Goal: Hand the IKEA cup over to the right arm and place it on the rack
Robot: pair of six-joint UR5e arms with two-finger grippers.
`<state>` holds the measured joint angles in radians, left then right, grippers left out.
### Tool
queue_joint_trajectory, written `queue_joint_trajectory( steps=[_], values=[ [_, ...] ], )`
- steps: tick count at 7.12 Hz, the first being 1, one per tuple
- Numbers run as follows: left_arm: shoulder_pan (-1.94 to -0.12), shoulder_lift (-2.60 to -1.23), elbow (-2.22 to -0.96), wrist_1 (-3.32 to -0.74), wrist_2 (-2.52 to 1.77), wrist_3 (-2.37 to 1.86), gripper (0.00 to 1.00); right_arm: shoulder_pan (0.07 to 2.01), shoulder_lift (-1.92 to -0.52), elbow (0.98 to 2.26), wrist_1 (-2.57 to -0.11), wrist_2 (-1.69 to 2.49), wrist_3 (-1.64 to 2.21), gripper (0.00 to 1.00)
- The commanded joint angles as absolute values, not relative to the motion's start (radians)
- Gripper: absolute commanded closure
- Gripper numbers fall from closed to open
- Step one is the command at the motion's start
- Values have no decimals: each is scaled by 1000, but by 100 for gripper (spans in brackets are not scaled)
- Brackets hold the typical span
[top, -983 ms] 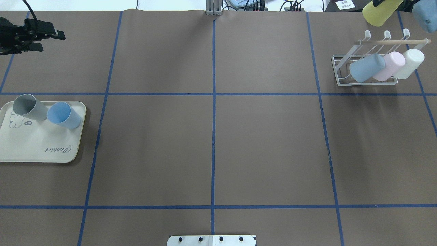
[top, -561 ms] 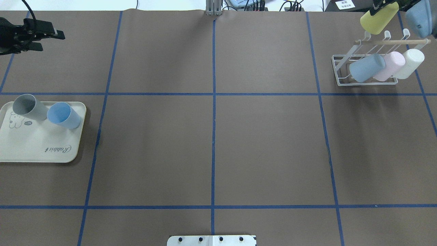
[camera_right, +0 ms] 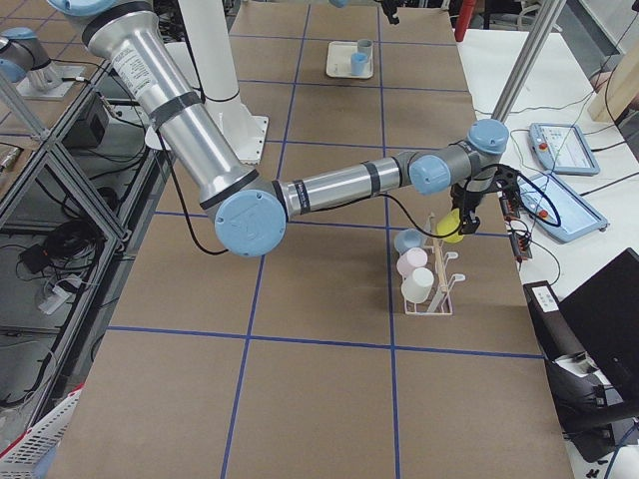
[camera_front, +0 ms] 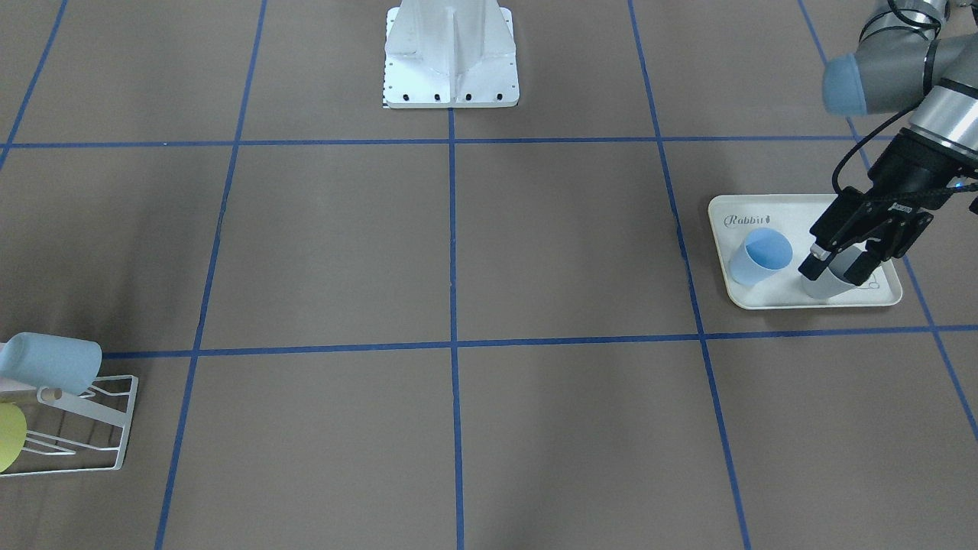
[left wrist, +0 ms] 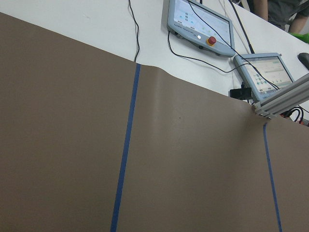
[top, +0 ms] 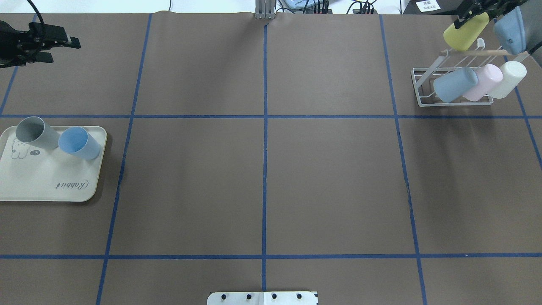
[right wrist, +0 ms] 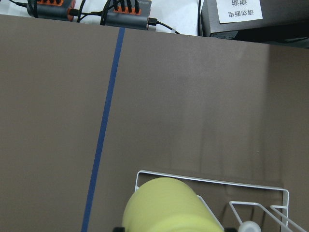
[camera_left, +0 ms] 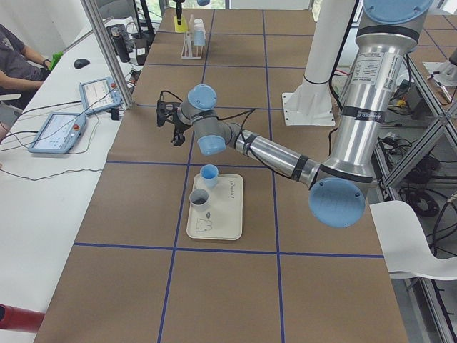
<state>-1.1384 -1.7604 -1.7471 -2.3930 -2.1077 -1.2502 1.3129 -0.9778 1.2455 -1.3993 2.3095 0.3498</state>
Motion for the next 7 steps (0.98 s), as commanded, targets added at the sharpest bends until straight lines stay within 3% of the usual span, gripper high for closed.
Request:
queue_joint_trajectory(
  steps=[1, 4, 6, 7],
  values=[
    [-1138, -1750, -1756, -2393, -2108, -1250, 0, 1305, -977, 1233, -1397, 2303, 350, 73],
    [-1138, -1744, -1763, -2393, -2108, -1250, 0, 1290, -983, 1223, -1397, 2301, 350, 68],
    [-1138, -1743, -1763, -2393, -2108, -1250, 0, 1284, -980, 1210, -1397, 2301, 350, 38],
    [-1137, -1738, -1763, -2391, -2106, -1250, 0, 1275, -979, 1210, -1397, 2299, 353, 4]
  ],
)
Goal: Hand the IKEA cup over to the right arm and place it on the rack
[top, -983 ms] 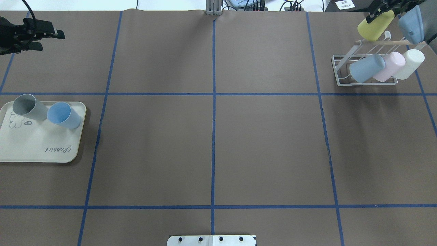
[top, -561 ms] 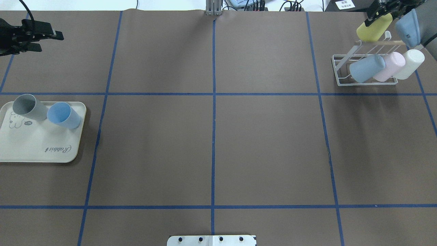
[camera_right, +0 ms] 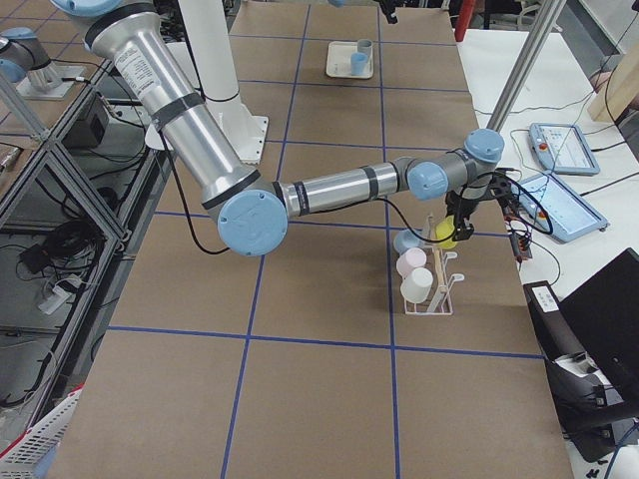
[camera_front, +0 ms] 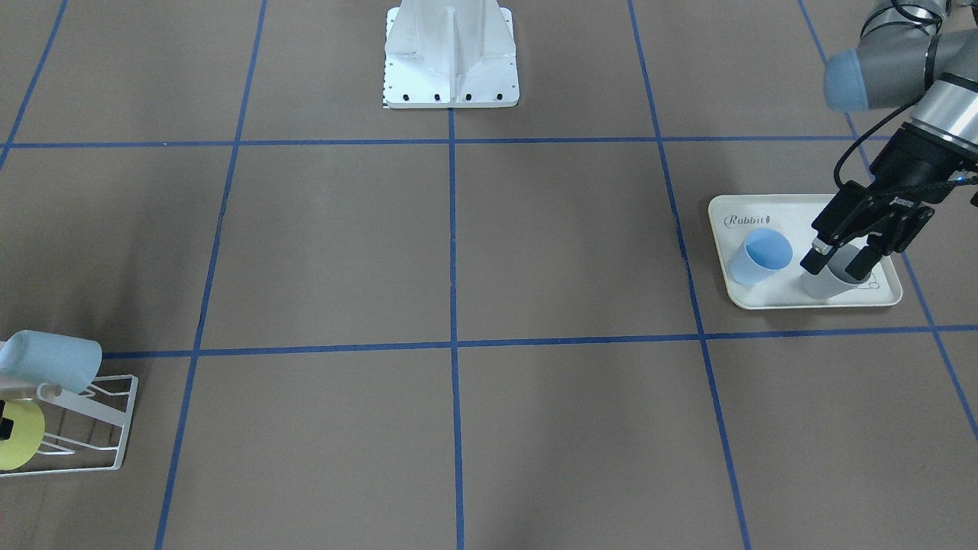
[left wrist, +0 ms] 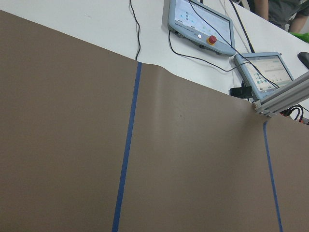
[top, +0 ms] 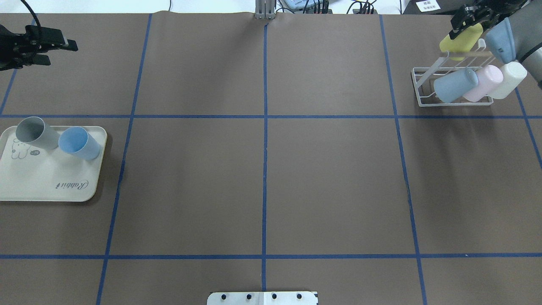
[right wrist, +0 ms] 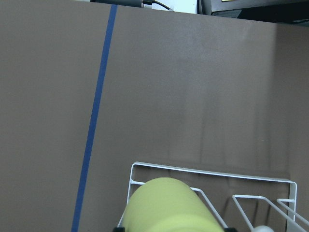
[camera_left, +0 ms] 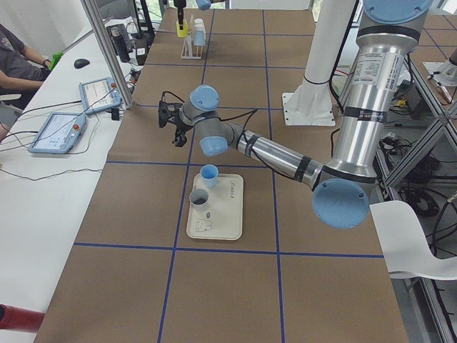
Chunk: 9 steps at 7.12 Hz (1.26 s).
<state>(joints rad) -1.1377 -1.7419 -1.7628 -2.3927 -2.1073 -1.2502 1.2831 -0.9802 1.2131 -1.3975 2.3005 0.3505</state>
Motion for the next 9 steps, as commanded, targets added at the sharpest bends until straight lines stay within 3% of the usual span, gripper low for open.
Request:
queue_joint_trajectory(
  steps=[1, 5, 7, 9],
  values=[
    [-1135, -1726, -1761, -2391, -2106, -1247, 0, 1264, -979, 1210, -1397, 2287, 353, 3],
    [-1181, -1599, -1753, -2381, -2105, -897, 0, 1282, -957, 1248, -1399, 2298, 364, 2],
    [-1213, -1485, -1746, -2381, -2106, -708, 0, 1307, -985, 1336, -1411, 2319, 365, 2],
    [-1204, -1476, -1671, -2338, -2115, -707, 3, 1312, -1095, 1498, -1411, 2324, 397, 2]
  ],
)
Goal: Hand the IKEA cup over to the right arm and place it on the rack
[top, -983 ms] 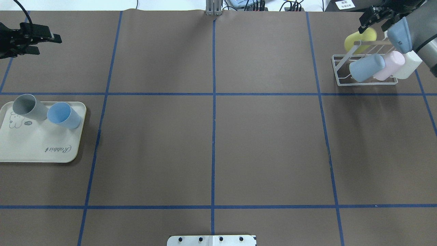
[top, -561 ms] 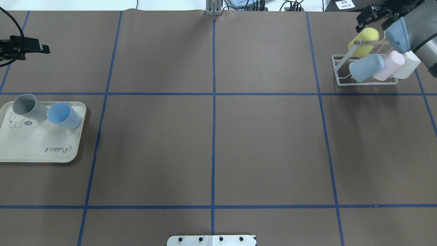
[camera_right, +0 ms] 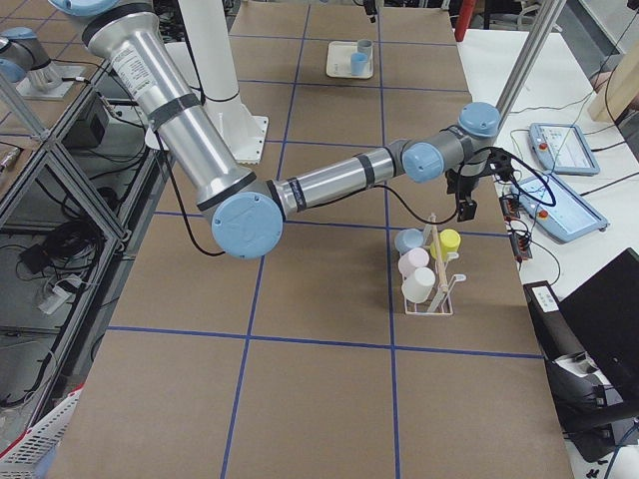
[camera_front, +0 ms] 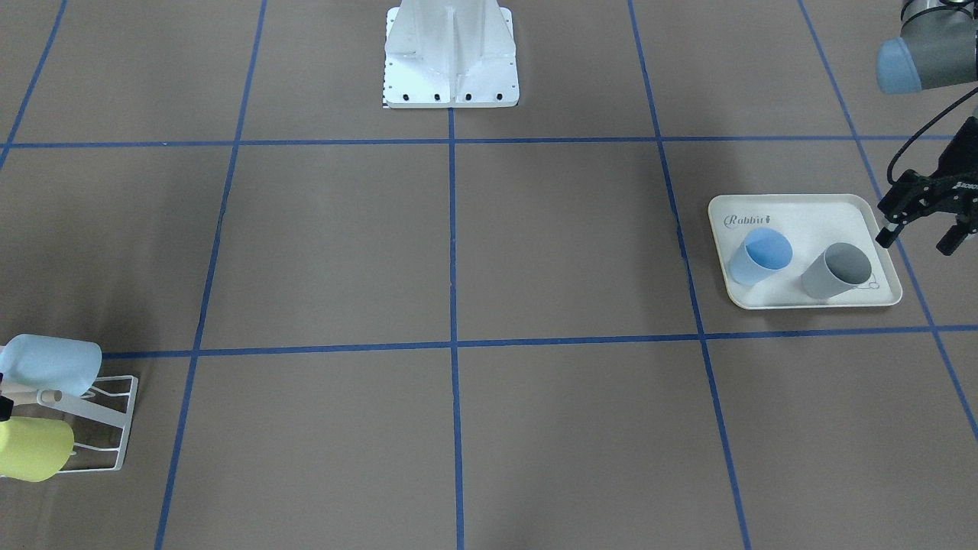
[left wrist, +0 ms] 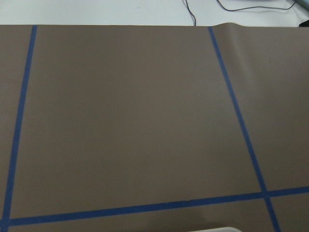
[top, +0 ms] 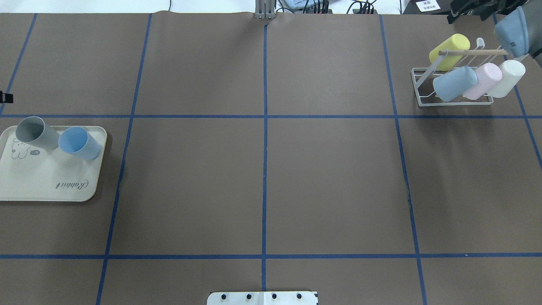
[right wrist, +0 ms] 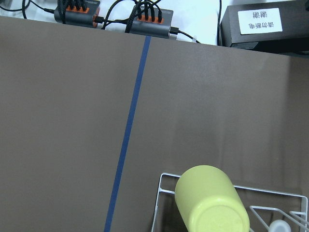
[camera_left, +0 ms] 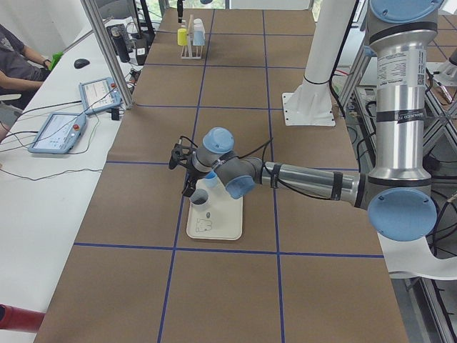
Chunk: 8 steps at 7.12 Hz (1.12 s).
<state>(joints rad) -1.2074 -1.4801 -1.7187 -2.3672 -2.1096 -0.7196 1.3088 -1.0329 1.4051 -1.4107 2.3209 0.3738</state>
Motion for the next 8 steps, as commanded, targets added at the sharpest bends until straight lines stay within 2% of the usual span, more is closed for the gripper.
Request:
queue_joint_trajectory(
  steps=[1, 3, 5, 7, 8],
  values=[
    [-1200, -1495, -1652, -2295, -2120, -710, 12, 1312, -1130, 1547, -1411, 2324, 420, 2],
    [-1200, -1563, -1651, -2131, -2221, -709, 20, 1312, -1152, 1595, -1408, 2345, 474, 2],
    [-1171, -1591, -1559, -2103, -2230, -707, 26, 1312, -1157, 1600, -1408, 2353, 476, 2],
    [-1148, -1592, -1540, -2102, -2260, -707, 34, 1312, -1160, 1603, -1410, 2356, 476, 2],
    [-1122, -1595, -1539, -2100, -2260, -710, 48, 1312, -1161, 1606, -1410, 2356, 476, 2]
  ],
)
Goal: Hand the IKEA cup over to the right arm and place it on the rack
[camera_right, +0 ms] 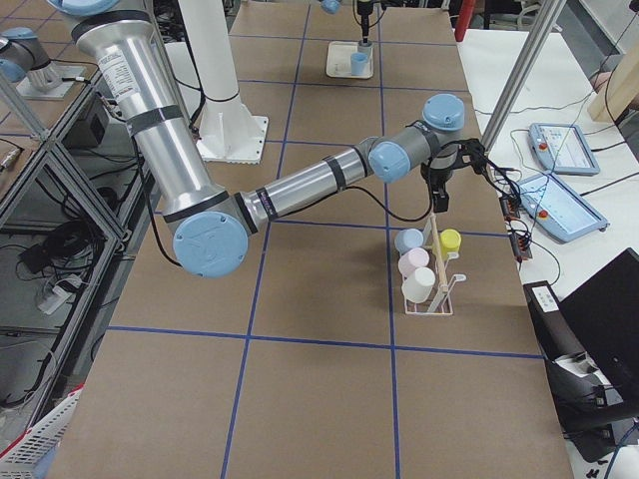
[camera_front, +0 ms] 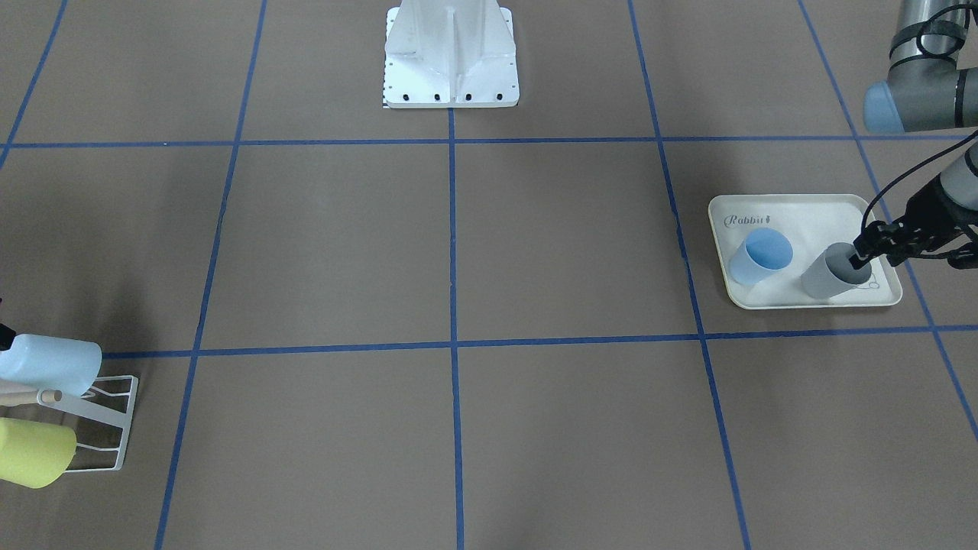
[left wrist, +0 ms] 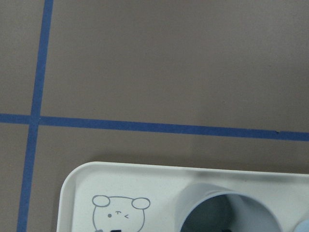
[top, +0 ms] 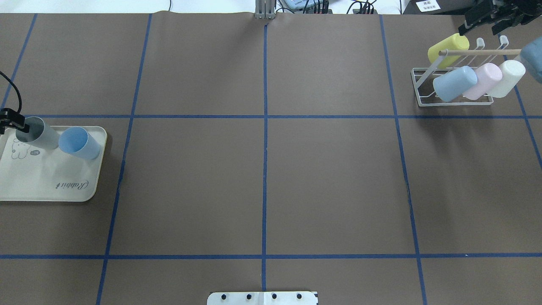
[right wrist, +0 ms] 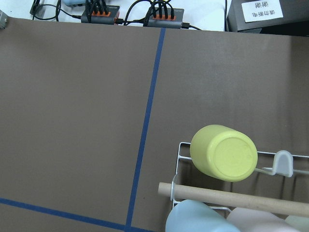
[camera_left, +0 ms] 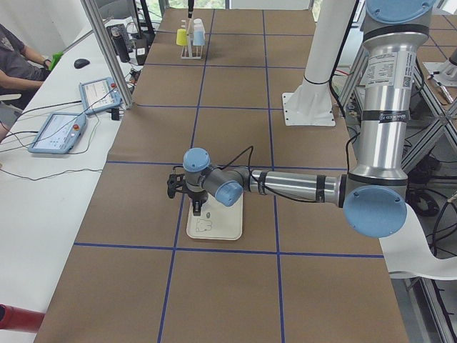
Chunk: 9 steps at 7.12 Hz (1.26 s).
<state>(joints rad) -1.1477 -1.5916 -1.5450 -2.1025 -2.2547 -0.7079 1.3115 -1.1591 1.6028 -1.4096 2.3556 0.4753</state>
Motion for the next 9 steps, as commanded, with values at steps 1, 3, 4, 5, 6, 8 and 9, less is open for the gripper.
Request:
queue_joint_trajectory(
  steps=[1, 3, 4, 5, 6, 8, 9],
  values=[
    [-1117, -1600, -1536, -2100, -2261, -710, 98, 1312, -1163, 1608, -1410, 2356, 476, 2],
    [-1117, -1594, -1520, -2102, -2320, -706, 100, 1312, -1163, 1611, -1410, 2356, 476, 2],
    [-1126, -1588, -1529, -2102, -2356, -706, 100, 1312, -1163, 1615, -1410, 2356, 477, 2],
    [-1165, -1589, -1535, -2102, -2358, -704, 100, 1312, -1164, 1623, -1410, 2356, 482, 2],
    [-1201, -1591, -1580, -2099, -2362, -698, 100, 1312, -1164, 1629, -1411, 2356, 485, 2],
    [-1242, -1594, -1752, -1910, -2368, -699, 100, 1312, -1163, 1635, -1408, 2355, 489, 2],
    [-1243, -1595, -1869, -1778, -2362, -699, 100, 1312, -1164, 1660, -1410, 2353, 500, 2]
  ],
)
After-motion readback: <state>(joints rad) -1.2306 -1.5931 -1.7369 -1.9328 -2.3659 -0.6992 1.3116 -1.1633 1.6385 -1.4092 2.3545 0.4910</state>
